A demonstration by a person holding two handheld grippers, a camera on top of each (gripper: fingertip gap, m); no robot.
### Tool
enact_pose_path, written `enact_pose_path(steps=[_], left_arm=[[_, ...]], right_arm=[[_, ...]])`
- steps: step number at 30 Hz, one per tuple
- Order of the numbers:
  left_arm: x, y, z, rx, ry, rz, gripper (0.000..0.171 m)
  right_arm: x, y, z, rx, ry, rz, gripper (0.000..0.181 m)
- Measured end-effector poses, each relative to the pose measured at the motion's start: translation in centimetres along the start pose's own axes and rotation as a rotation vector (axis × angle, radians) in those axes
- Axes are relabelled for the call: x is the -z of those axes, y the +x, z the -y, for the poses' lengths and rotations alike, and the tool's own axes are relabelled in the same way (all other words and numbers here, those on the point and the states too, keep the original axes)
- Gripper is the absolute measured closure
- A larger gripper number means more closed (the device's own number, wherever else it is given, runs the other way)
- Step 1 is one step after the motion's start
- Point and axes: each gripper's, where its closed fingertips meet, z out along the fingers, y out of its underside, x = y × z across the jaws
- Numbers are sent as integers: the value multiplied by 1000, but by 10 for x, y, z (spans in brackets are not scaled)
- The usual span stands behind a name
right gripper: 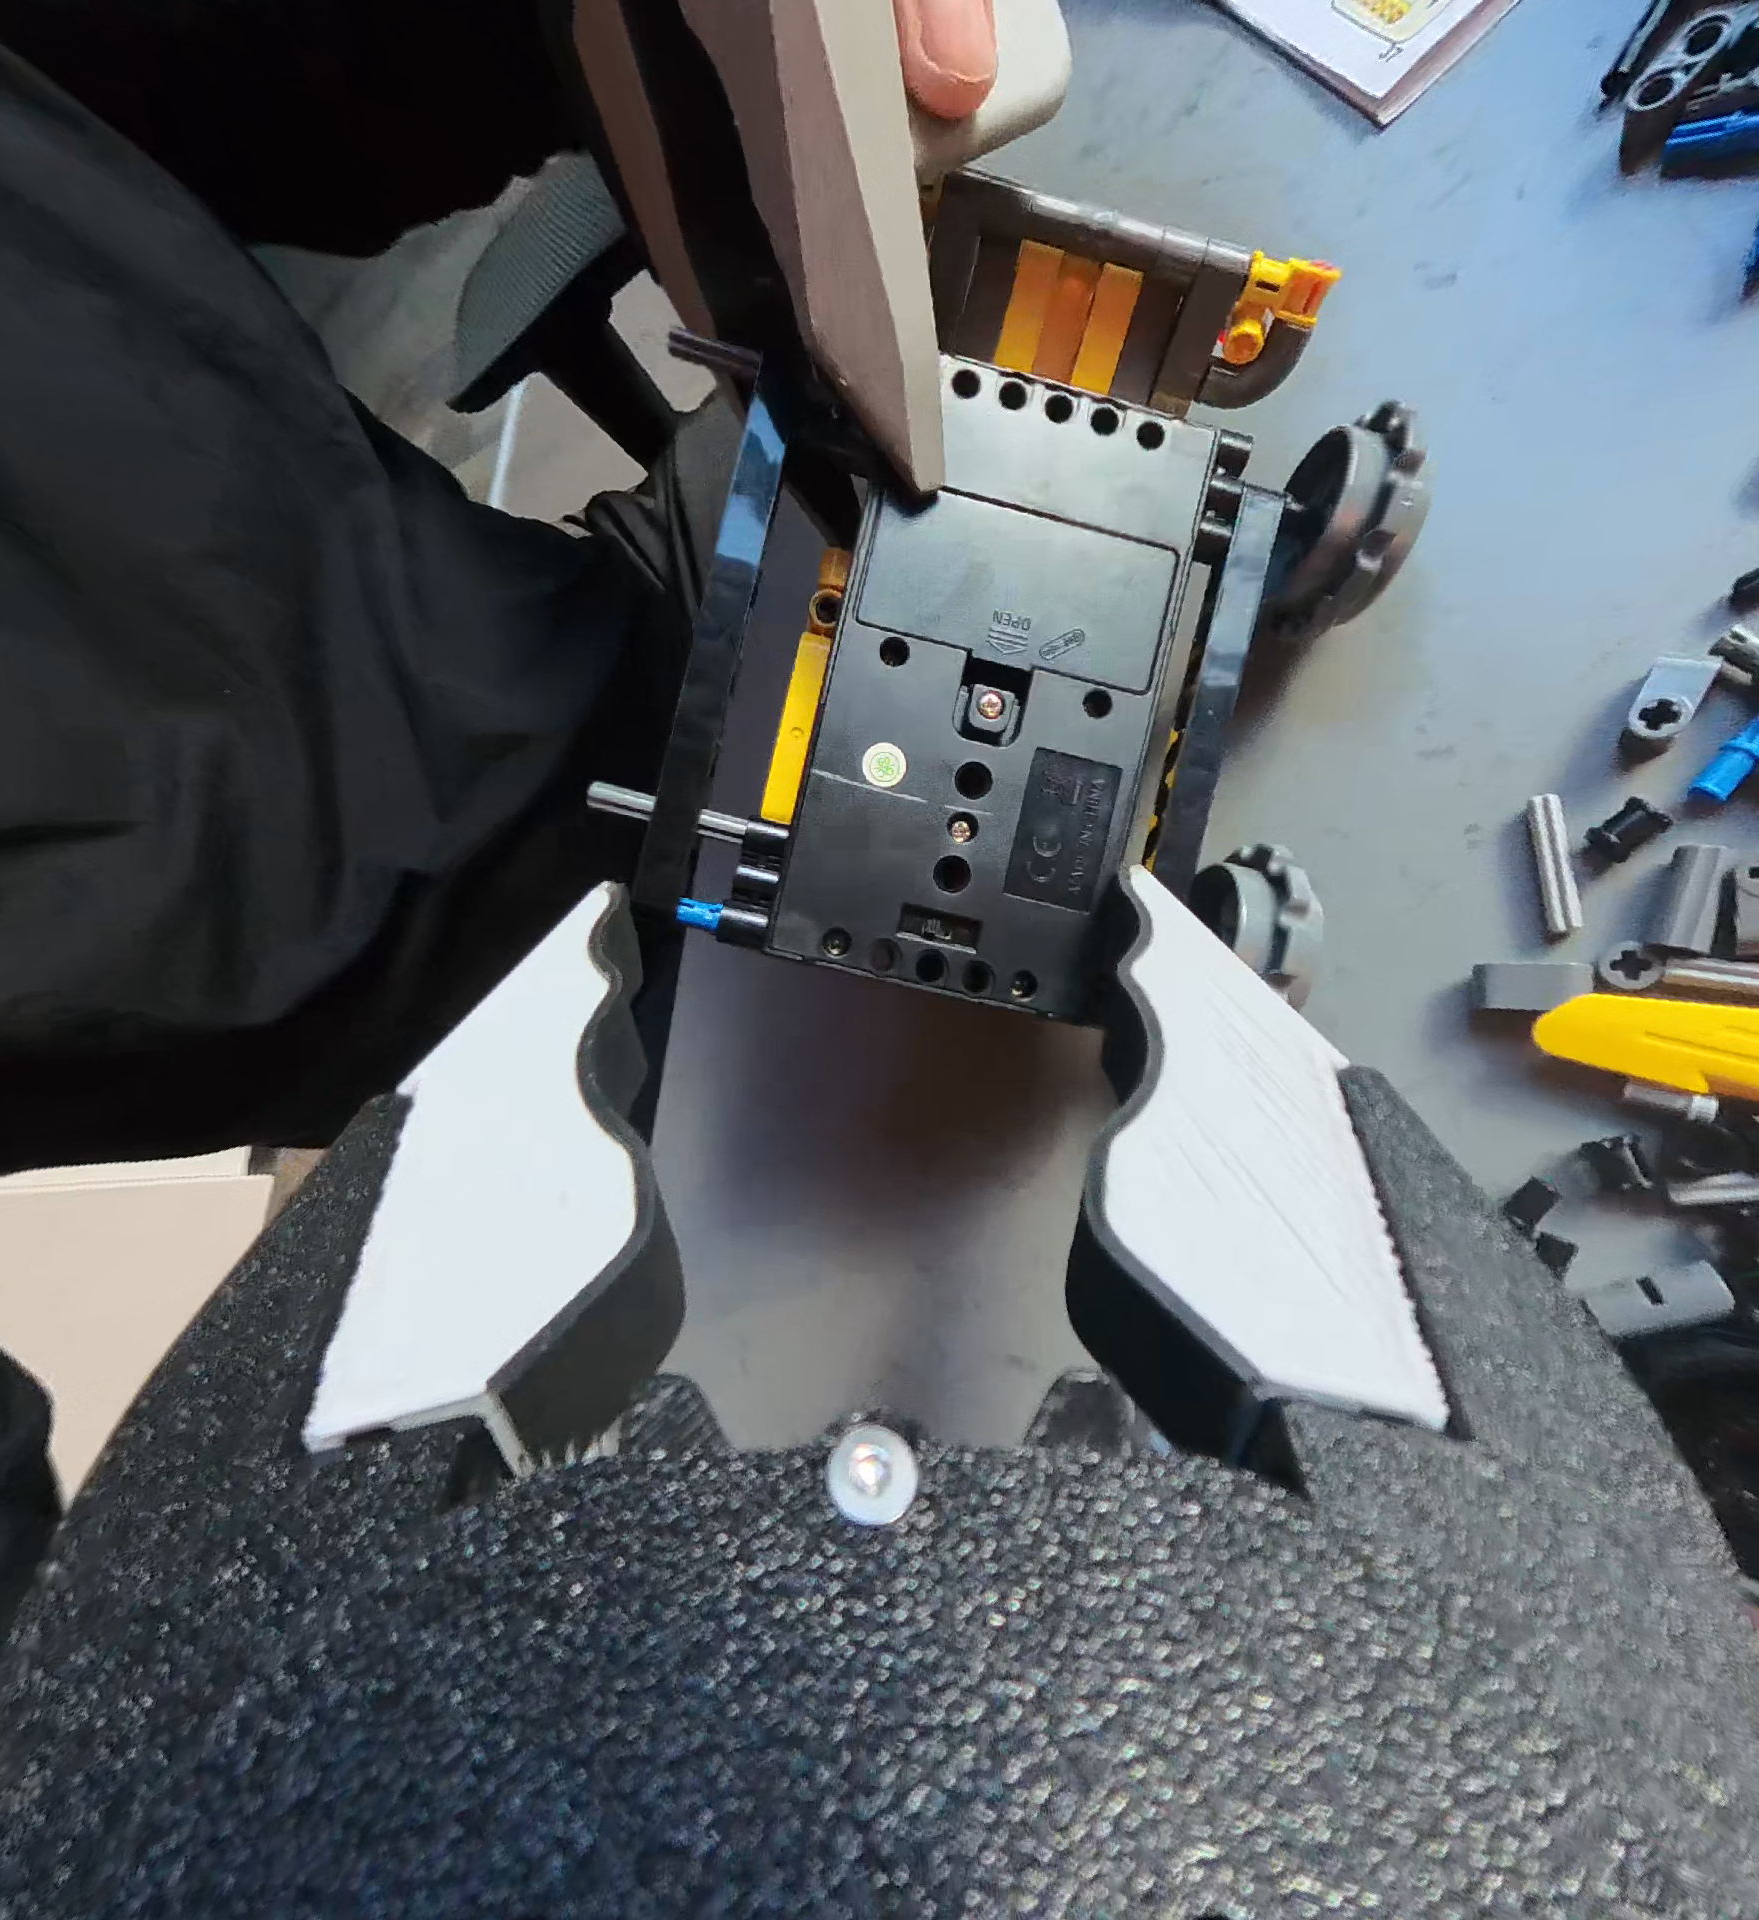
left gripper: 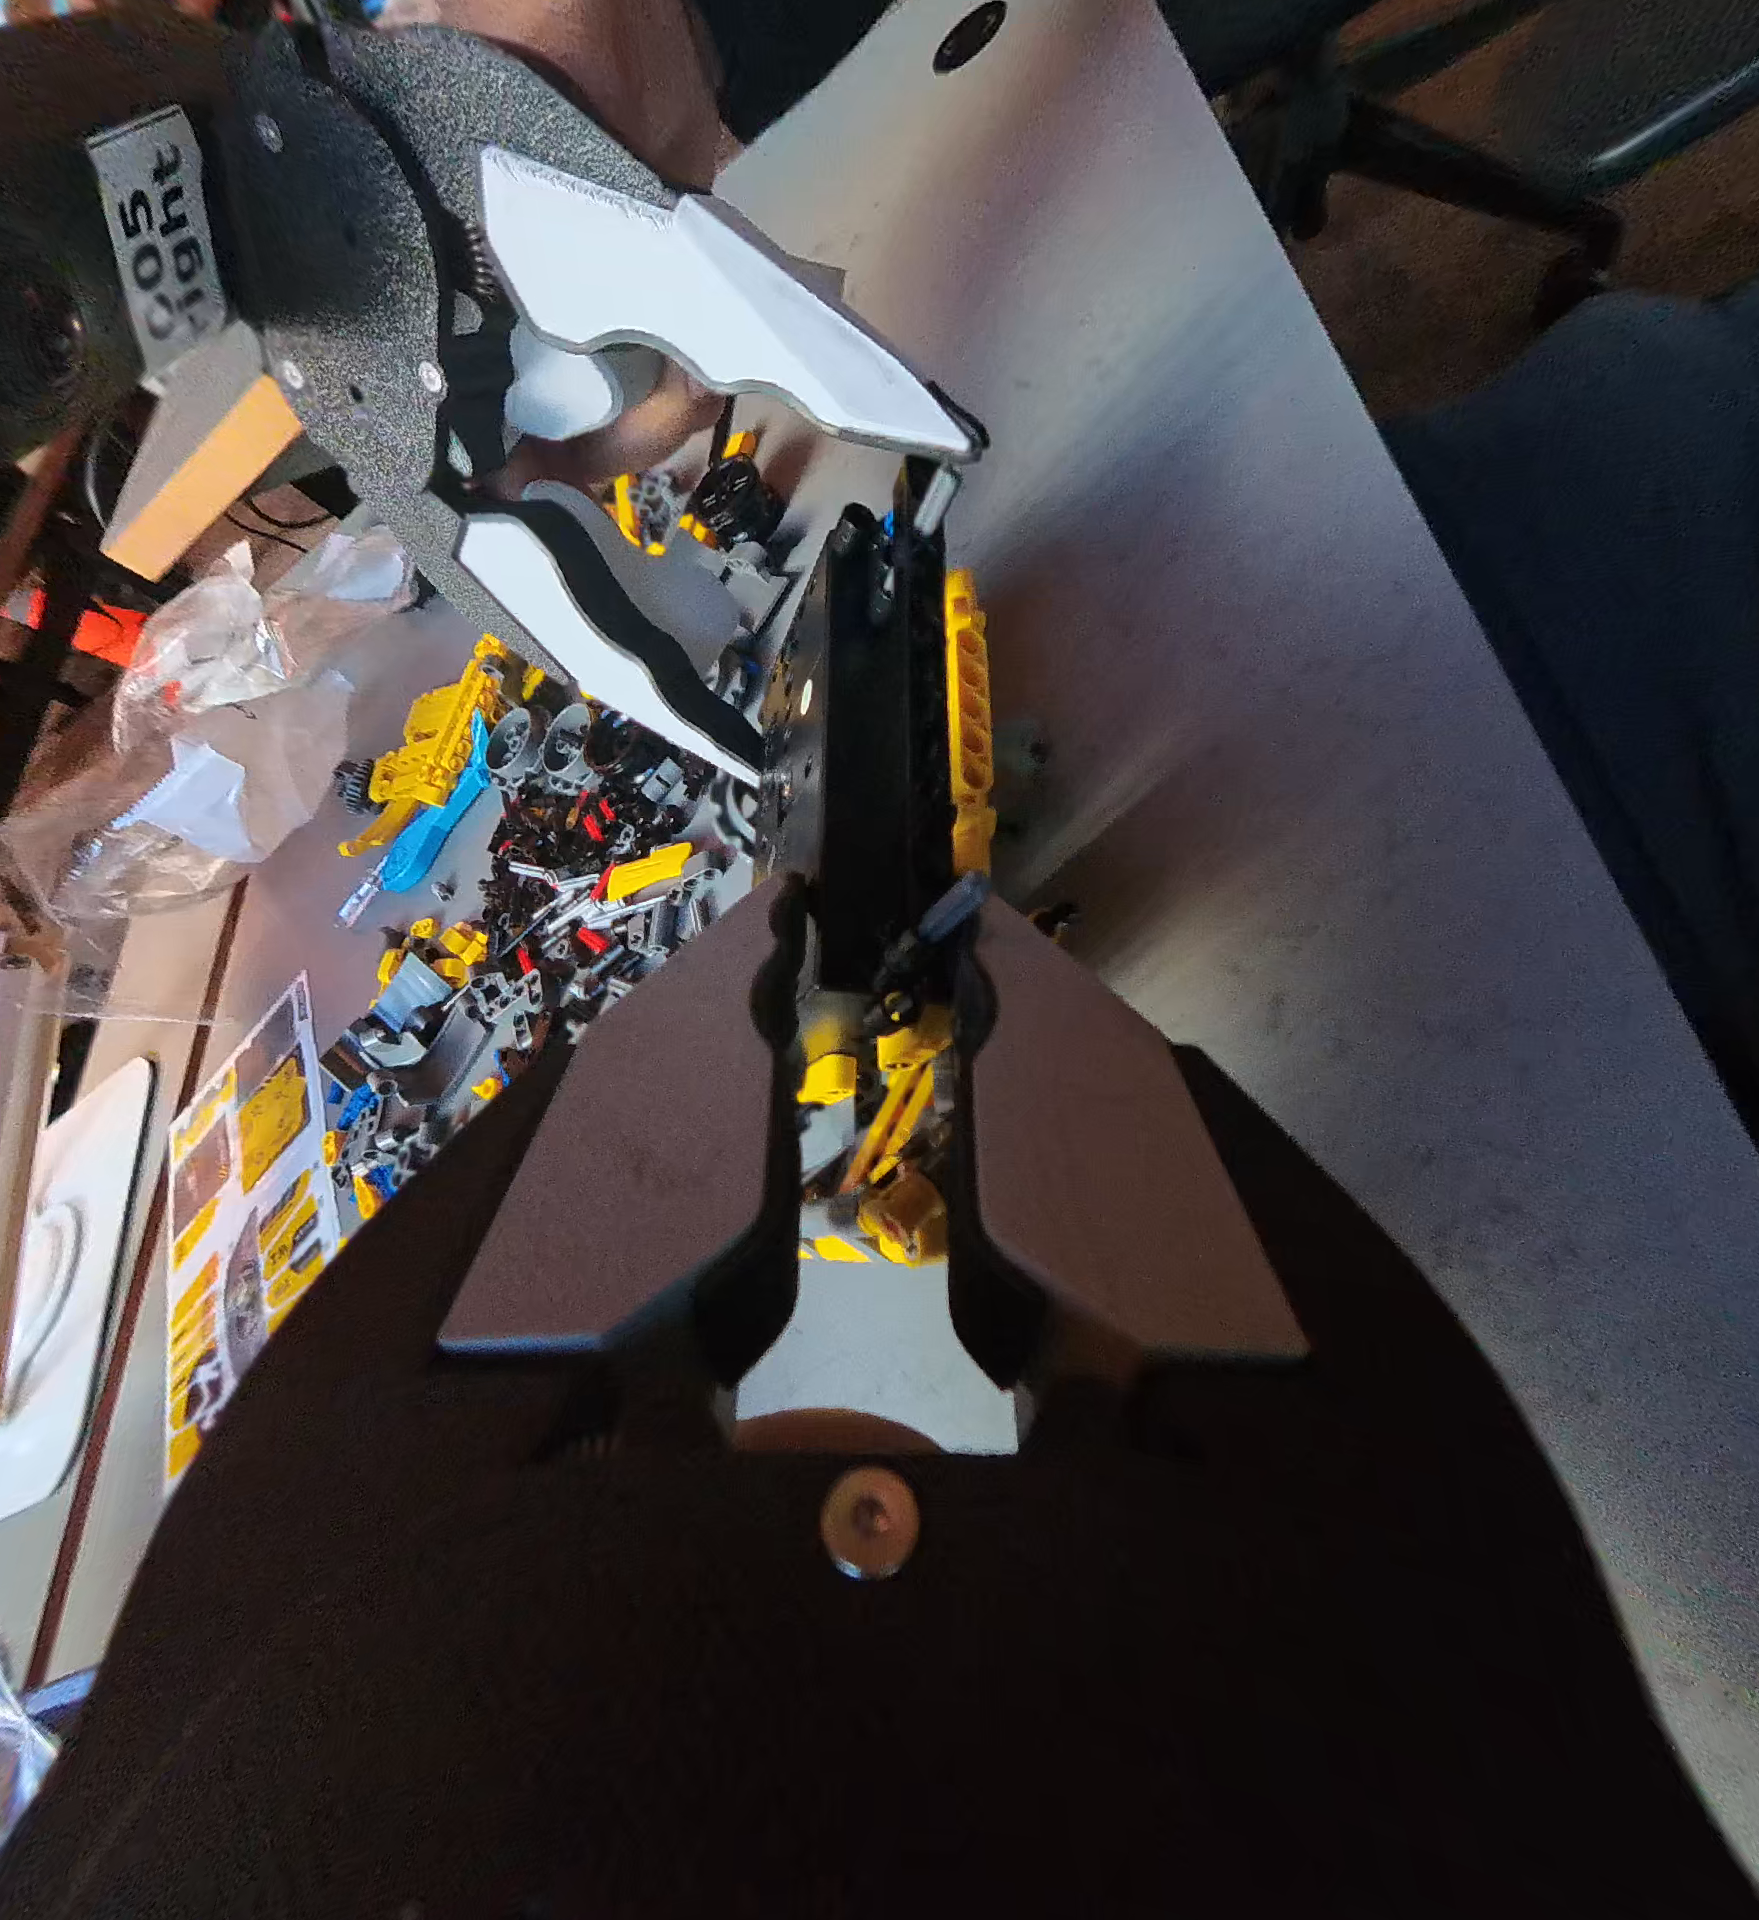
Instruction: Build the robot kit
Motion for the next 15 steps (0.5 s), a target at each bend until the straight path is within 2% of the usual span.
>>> enact_pose_path(steps=[7, 8, 10, 11, 13, 14, 15], left_arm=[[1, 14, -3, -74, -5, 135, 144], [2, 22, -4, -60, -11, 96, 130], [7, 40, -2, 57, -4, -15, 103], [11, 44, 2, 124, 12, -66, 99], [24, 43, 12, 235, 57, -126, 103], [28, 35, 18, 291, 65, -112, 103], [32, 28, 25, 342, 65, -114, 95]], right_arm=[[-7, -1, -3, 60, 3, -126, 90], [-8, -2, -2, 71, 7, -145, 90], [-11, -4, 1, 89, 13, -180, 91], [-12, -4, 2, 95, 15, -192, 90], [-15, -6, 3, 105, 11, -210, 90], [-16, -6, 4, 106, 6, -220, 91], [-17, -6, 4, 110, 0, -231, 91]])
